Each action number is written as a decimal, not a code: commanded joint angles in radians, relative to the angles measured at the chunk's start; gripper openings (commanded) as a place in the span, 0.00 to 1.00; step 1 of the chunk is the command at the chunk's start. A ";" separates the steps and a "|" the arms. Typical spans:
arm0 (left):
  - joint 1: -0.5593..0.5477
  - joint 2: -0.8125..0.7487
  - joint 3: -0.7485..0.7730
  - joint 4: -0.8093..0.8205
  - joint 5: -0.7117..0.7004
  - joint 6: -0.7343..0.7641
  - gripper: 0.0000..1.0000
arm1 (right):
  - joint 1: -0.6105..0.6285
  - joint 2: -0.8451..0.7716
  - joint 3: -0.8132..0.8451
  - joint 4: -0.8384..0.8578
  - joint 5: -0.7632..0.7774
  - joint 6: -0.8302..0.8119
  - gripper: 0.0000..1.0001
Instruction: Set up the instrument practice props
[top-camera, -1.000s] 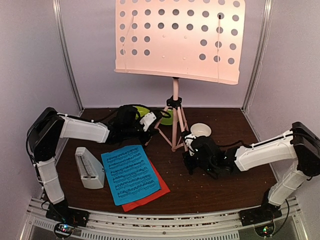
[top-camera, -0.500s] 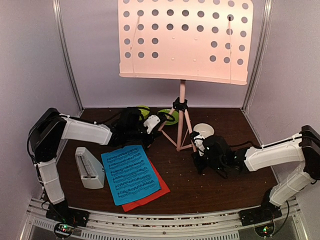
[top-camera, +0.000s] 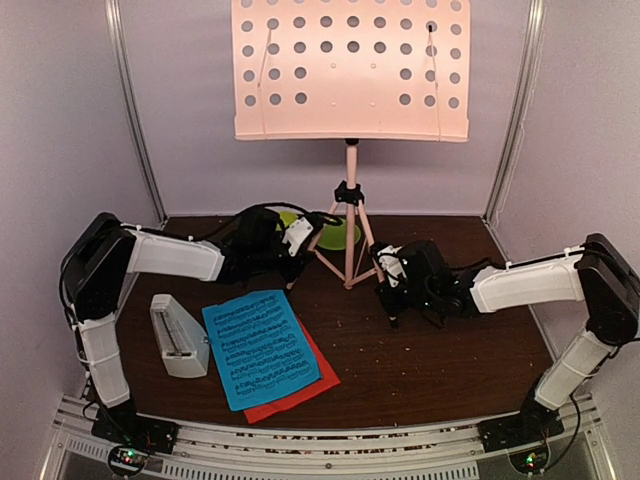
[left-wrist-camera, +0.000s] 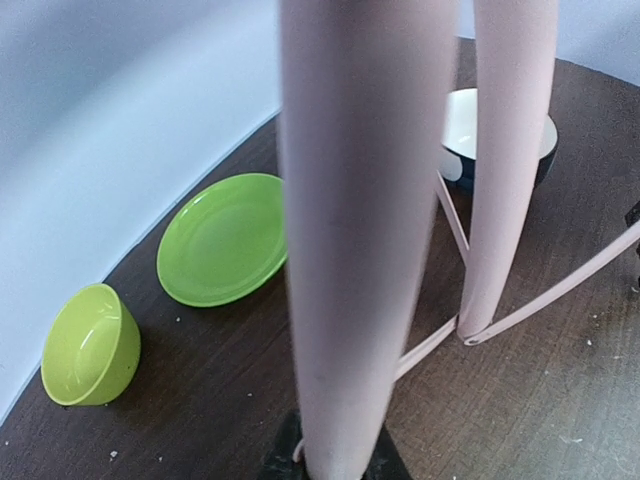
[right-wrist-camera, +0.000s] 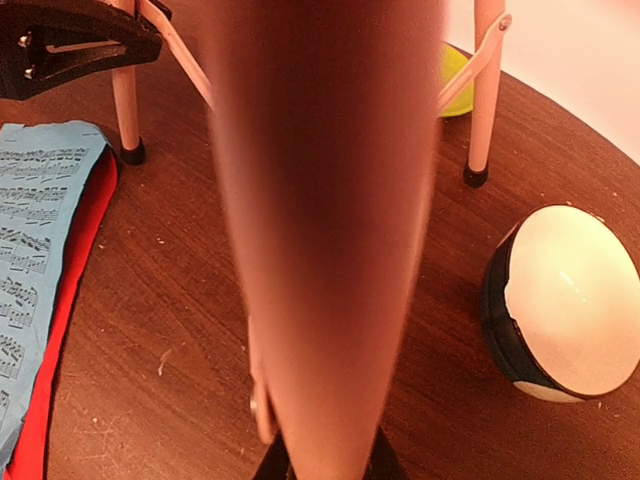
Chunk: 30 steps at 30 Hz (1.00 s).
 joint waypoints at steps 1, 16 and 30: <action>0.094 -0.055 -0.072 -0.044 -0.137 0.021 0.00 | -0.094 -0.009 -0.052 -0.169 -0.034 0.001 0.00; 0.224 -0.128 -0.165 -0.025 -0.269 0.016 0.00 | -0.108 0.086 0.022 -0.234 0.023 0.047 0.00; 0.184 -0.110 -0.148 -0.037 -0.163 -0.036 0.00 | -0.122 0.071 0.018 -0.283 0.082 0.142 0.00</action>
